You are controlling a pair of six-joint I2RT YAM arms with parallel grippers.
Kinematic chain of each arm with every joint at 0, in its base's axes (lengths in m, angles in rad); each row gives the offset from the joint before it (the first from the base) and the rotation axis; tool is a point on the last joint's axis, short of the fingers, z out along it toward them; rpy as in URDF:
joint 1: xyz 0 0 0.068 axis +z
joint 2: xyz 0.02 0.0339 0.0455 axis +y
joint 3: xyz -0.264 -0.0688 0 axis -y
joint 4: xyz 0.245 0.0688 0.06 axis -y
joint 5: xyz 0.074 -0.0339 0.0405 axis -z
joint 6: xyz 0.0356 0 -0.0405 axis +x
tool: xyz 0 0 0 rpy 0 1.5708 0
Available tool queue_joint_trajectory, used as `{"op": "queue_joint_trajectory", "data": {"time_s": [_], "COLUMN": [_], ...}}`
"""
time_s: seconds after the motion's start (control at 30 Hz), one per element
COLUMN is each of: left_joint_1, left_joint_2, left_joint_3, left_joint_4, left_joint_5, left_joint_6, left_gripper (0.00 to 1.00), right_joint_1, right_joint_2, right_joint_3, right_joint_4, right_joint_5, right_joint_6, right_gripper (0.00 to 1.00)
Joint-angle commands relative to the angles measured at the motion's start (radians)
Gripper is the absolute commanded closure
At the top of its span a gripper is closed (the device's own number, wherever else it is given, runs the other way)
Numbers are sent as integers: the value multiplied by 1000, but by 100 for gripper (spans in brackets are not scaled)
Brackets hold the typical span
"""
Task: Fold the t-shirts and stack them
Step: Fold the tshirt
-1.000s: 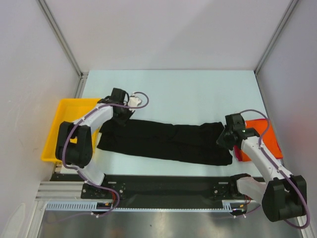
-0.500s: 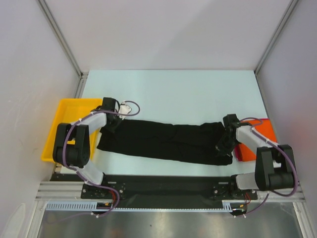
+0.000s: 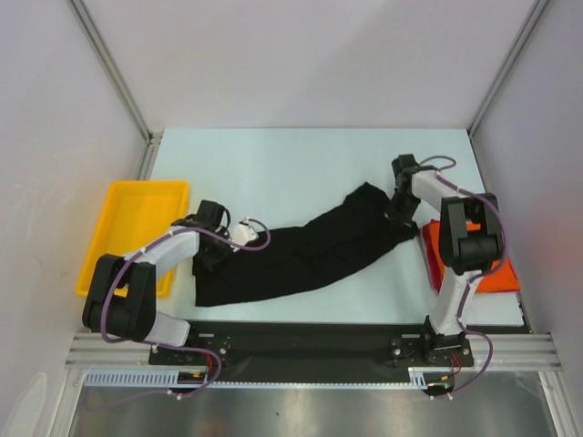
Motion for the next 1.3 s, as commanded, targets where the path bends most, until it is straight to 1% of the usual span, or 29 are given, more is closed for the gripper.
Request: {"op": "queue_joint_trajectory", "data": {"time_s": [0.0,0.17,0.2,0.23,0.27,0.3,0.33,0.4,0.43,0.47,0.5,0.57,0.6,0.63,0.7,0.73,0.77,0.8,0.83,0.9,0.93,0.97,1.03,1.07,1.13,1.17,1.2,1.23,1.27], "left_joint_1": [-64,-168,-205,-222,-239,-269,-285,-338,-361,-392,-439,-470,-481,-481,-481,-481,-481,-487,-496,-530,-535,-536,-541,-539,-521,-509,-478,-464,-451], "left_joint_2": [8,-11,-8,-3,5,11,17,58,78,92,109,152,170,231,299,362,379,387,388,391,390,385,382,379,353,338,301,281,258], "left_joint_3": [-72,-18,-9,5,14,22,37,62,91,102,114,177,207,276,342,387,396,396,395,401,406,409,416,430,441,441,441,444,450], "left_joint_4": [-263,-295,-298,-297,-294,-287,-283,-269,-273,-286,-290,-344,-368,-391,-460,-480,-497,-493,-485,-488,-494,-499,-510,-523,-534,-536,-539,-545,-560], "left_joint_5": [190,238,238,233,235,238,244,253,258,235,217,235,246,258,339,391,432,516,535,567,604,664,738,730,697,701,709,707,700], "left_joint_6": [-1,-53,-64,-79,-105,-124,-145,-231,-250,-273,-282,-288,-288,-302,-375,-401,-455,-477,-491,-492,-488,-485,-474,-457,-451,-443,-440,-431,-408], "left_gripper": [73,71,71,71,71,71,71,71,71,71,71,71,71,69,69,68,67,67,64,60,56,54,50,49,48,48,46,43,38], "right_joint_1": [21,71,77,87,90,94,102,114,119,128,130,130,128,128,130,130,131,130,130,131,130,130,127,127,121,117,111,107,95], "right_joint_2": [142,419,459,496,569,604,640,754,794,855,869,866,846,837,839,843,849,851,848,836,828,805,783,759,719,664,638,606,574], "right_joint_3": [176,480,597,646,705,800,859,978,1128,1189,1238,1229,1209,1191,1177,1185,1200,1205,1202,1188,1182,1171,1163,1163,1145,1128,1102,1055,1025], "right_joint_4": [392,383,377,363,358,360,361,322,303,285,276,321,379,403,435,438,440,435,435,438,443,447,452,447,432,434,443,450,458], "right_joint_5": [90,58,55,41,32,17,9,-26,-40,-49,-52,-51,-52,-52,-52,-78,-86,-91,-95,-103,-105,-105,-115,-123,-137,-138,-140,-141,-140], "right_joint_6": [-19,-45,-36,-24,8,20,28,33,31,43,54,79,99,108,117,119,120,123,122,116,113,103,90,76,64,59,59,59,57], "right_gripper": [100,100,100,100,100,100,100,100,100,100,100,100,100,100,100,100,100,100,100,100,100,100,100,100,94,86,81,77,72]}}
